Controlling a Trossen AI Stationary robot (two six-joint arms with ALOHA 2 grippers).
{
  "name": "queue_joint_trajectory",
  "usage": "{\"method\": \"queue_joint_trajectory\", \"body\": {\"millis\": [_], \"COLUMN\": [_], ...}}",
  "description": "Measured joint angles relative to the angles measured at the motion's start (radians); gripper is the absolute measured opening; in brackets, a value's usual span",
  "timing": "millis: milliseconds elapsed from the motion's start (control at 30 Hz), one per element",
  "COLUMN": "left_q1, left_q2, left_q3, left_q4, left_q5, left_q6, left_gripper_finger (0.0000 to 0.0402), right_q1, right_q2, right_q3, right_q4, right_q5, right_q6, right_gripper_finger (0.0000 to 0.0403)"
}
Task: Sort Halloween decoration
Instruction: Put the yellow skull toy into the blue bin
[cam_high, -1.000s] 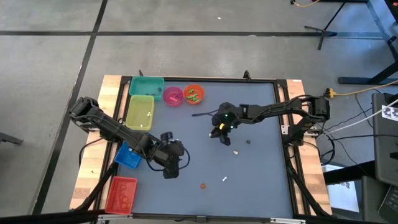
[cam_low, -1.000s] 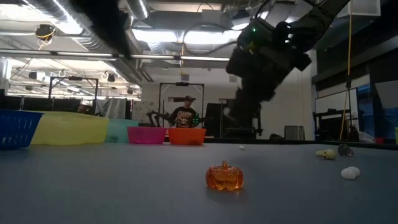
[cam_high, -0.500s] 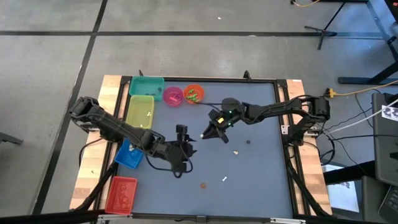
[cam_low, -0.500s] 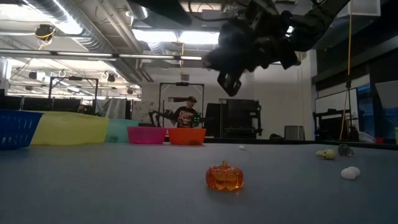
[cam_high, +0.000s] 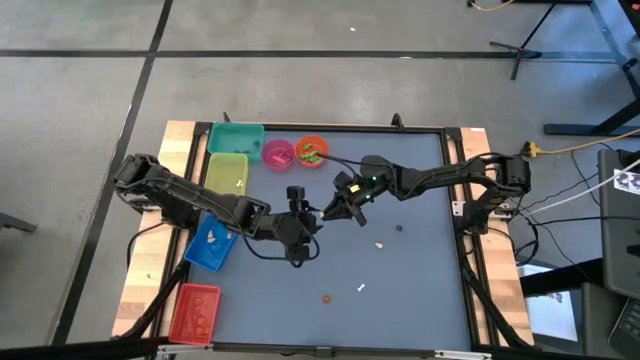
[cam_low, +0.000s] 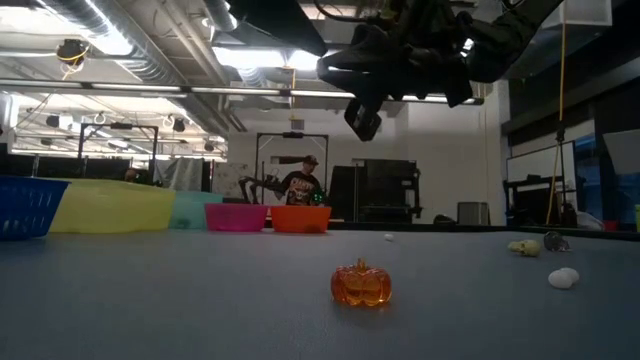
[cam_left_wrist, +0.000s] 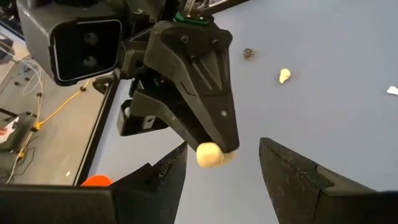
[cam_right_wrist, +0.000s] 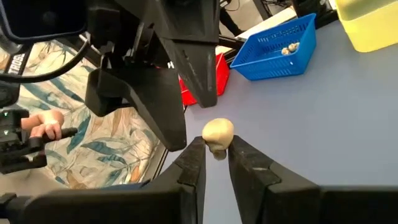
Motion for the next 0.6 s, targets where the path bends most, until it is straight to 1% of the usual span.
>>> {"method": "queue_joint_trajectory", "body": {"millis": [100, 367, 600], "left_q1": [0.009, 0.025, 0.025], "left_q2": [0.000, 0.000, 0.000], "left_q3": [0.000, 0.000, 0.000], "left_q4": [0.000, 0.000, 0.000], "left_q5": [0.000, 0.001, 0.001], "left_q6": [0.000, 0.000, 0.036], "left_gripper_finger": [0.0185, 0.0185, 0.0185], "right_q1": [0.000, 0.000, 0.000], "right_q2": [0.000, 0.000, -0.001], "right_q3": [0.000, 0.000, 0.000], "right_q4": [0.001, 0.053, 0.076], "right_q5": [0.017, 0.018, 0.017], "right_q6": [0.034, 0.112, 0.123], "right_gripper_finger": [0.0062, 0.0062, 0.0062]}}
